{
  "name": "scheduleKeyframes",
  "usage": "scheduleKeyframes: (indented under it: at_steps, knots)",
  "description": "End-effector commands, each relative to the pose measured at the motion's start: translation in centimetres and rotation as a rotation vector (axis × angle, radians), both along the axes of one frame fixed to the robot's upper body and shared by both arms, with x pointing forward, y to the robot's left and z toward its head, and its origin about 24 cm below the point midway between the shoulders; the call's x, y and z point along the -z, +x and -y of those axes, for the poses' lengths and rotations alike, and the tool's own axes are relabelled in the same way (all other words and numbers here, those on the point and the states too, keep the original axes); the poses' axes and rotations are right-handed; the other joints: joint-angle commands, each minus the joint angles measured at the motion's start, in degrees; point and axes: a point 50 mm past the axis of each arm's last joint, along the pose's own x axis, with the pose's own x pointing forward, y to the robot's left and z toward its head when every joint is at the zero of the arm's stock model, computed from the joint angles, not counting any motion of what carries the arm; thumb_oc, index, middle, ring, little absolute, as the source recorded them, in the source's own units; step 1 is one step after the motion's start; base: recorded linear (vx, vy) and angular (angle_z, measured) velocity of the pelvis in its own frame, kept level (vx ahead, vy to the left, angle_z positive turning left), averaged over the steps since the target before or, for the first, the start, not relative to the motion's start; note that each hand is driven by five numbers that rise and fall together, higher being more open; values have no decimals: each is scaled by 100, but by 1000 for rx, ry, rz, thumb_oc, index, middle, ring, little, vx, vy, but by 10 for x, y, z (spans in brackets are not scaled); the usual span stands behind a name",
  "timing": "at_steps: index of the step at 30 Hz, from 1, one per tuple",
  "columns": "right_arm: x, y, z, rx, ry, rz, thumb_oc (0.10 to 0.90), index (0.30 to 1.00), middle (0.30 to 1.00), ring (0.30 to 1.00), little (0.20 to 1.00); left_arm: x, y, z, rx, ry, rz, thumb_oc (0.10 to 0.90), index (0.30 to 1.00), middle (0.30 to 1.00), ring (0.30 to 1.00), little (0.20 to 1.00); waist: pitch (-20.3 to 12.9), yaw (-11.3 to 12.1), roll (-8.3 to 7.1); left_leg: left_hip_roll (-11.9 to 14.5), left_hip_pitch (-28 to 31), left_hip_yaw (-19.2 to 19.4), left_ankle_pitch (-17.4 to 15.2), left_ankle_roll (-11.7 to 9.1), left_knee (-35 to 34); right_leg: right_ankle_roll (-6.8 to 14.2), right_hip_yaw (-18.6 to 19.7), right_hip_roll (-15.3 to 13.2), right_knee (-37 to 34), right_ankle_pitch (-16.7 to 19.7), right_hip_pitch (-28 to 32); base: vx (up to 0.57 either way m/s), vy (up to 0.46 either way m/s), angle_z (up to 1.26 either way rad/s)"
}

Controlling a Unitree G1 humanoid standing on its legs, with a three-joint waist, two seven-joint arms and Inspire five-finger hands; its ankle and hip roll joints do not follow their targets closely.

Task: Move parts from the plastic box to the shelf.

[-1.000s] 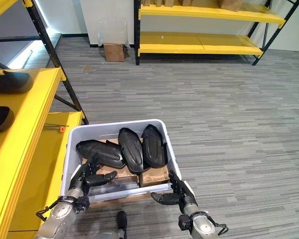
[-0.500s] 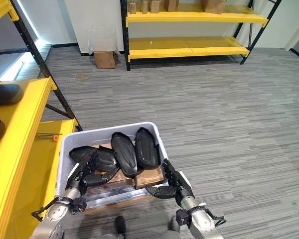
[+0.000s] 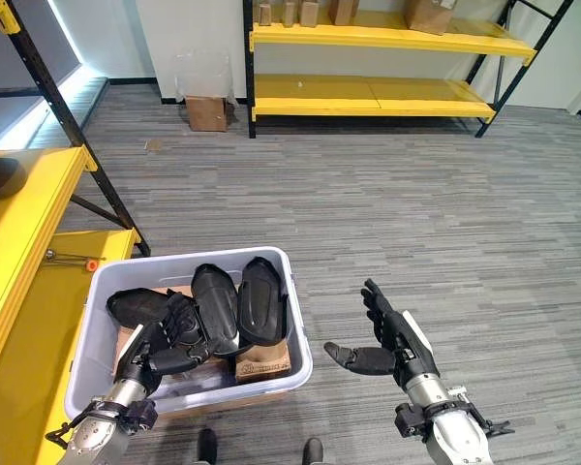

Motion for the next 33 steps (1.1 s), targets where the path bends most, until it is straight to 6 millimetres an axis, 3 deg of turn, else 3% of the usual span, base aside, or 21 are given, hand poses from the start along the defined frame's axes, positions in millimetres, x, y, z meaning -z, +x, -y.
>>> scheduleKeyframes:
  at_steps: [1, 19, 24, 26, 33]
  knots:
    - [-67, 17, -6, -76, 29, 376, 900, 1000, 1000, 1000, 1000, -69, 28, -15, -25, 12, 379, 900, 1000, 1000, 1000, 1000, -250, 86, -220, -23, 435, 173, -702, 27, 170, 114, 215, -255, 690, -496, -30, 13, -72, 11]
    - [-85, 56, -30, -170, -191, 469, 900, 1000, 1000, 1000, 1000, -105, 37, -15, -54, 41, 551, 900, 1000, 1000, 1000, 1000, -101, 387, -215, -32, 407, 123, -647, 19, 53, 110, 92, -296, 690, -520, -47, 6, -7, 3]
    - [-87, 68, -47, -210, -305, 496, 900, 1000, 1000, 1000, 1000, -124, 45, -10, -46, 56, 636, 900, 1000, 1000, 1000, 1000, 75, 464, -227, -91, 146, 62, -612, 8, 90, 131, -8, -351, 610, -461, -150, -23, 12, 12]
    - [-89, 73, -59, -245, -348, 519, 900, 1000, 1000, 1000, 1000, -138, 52, -5, -45, 76, 704, 900, 1000, 1000, 1000, 1000, 312, 507, -255, -125, -172, 20, -628, 18, 291, 140, -47, -417, 625, -404, -321, -108, 32, 20]
    - [-84, 75, -83, -313, -316, 518, 900, 1000, 1000, 1000, 1000, -150, 61, 4, -50, 82, 763, 900, 1000, 1000, 1000, 1000, 643, 545, -331, -207, -603, 1, -644, 56, 487, 165, -64, -486, 608, -274, -610, -64, 38, 6]
